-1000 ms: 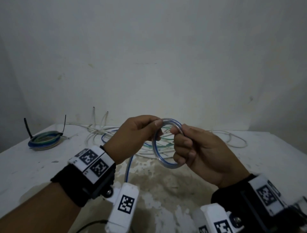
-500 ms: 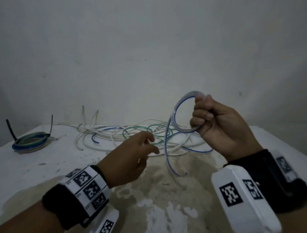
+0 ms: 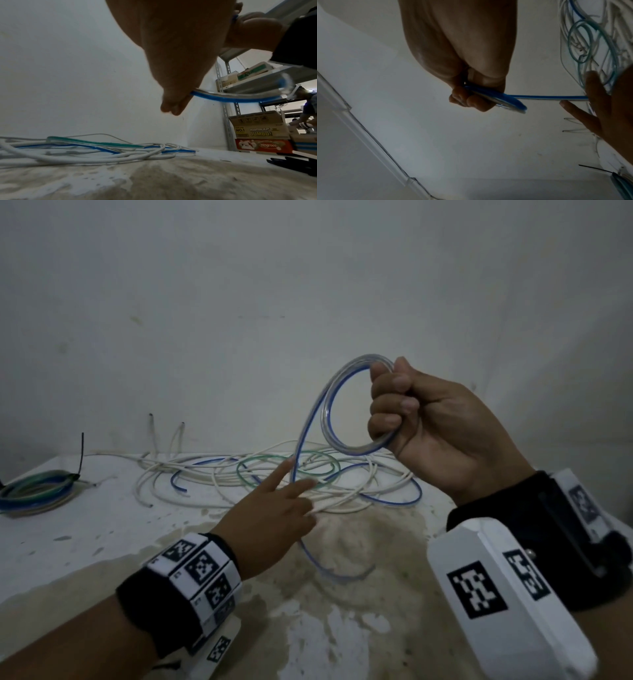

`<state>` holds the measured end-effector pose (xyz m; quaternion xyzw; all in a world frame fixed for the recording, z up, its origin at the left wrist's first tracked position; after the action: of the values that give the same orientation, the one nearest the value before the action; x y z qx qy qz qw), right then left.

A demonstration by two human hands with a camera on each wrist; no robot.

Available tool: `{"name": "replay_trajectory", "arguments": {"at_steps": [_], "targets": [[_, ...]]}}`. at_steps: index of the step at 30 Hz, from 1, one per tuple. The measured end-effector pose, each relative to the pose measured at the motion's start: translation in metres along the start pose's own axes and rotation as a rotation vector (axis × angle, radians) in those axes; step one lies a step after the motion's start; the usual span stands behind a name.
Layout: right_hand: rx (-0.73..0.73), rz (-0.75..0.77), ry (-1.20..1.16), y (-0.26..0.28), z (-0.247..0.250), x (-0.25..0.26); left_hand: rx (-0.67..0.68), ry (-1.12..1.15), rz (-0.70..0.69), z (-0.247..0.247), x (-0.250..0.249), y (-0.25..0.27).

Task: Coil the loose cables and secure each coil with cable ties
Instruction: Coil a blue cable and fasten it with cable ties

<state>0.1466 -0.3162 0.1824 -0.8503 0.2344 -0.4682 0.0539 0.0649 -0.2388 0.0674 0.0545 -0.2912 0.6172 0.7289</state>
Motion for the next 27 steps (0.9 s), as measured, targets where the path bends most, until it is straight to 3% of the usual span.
{"name": "replay_trajectory", "arguments": {"at_steps": [4,9,10,11,13,14,15,16,19,22,27], "targets": [[-0.11,0.049,0.014,-0.005,0.018,0.006,-0.147,0.173,-0.063,0.019,0.0,0.01],[-0.248,0.046,-0.037,-0.009,0.05,-0.01,-0.264,0.592,0.108,0.047,0.0,0.021],[-0.277,0.042,-0.052,-0.01,0.055,-0.015,-0.262,0.663,0.057,0.043,-0.005,0.021],[-0.307,0.042,-0.067,-0.01,0.06,-0.02,-0.214,0.651,0.075,0.038,-0.008,0.022],[-0.344,0.034,-0.098,-0.009,0.065,-0.028,-0.188,0.68,0.27,0.03,0.005,0.02],[-0.35,0.029,-0.109,-0.008,0.065,-0.031,-0.289,0.726,0.246,0.033,-0.003,0.028],[-0.349,0.027,-0.116,-0.007,0.065,-0.033,-0.307,0.799,0.168,0.039,-0.022,0.034],[-0.347,0.026,-0.12,-0.007,0.065,-0.036,-0.377,0.731,0.067,0.051,-0.032,0.039],[-0.344,0.004,-0.125,-0.006,0.067,-0.044,-0.514,0.768,0.025,0.078,-0.033,0.041],[-0.347,-0.022,-0.082,-0.009,0.069,-0.056,-0.507,0.838,0.146,0.076,-0.026,0.035],[-0.386,-0.042,0.051,-0.009,0.062,-0.079,-0.654,0.979,0.284,0.092,-0.011,0.037]]}}
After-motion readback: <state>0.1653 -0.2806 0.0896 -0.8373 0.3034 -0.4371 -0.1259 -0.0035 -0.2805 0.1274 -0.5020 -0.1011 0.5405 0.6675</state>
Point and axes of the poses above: each hand's wrist, its own y-axis away from the middle knuckle, its own z-axis out of the back of the hand, x = y × z, the point moved 8 cm from there along -y, towards the middle knuckle, and after that the axes turned 6 degrees about y, right-handed, at the moved point
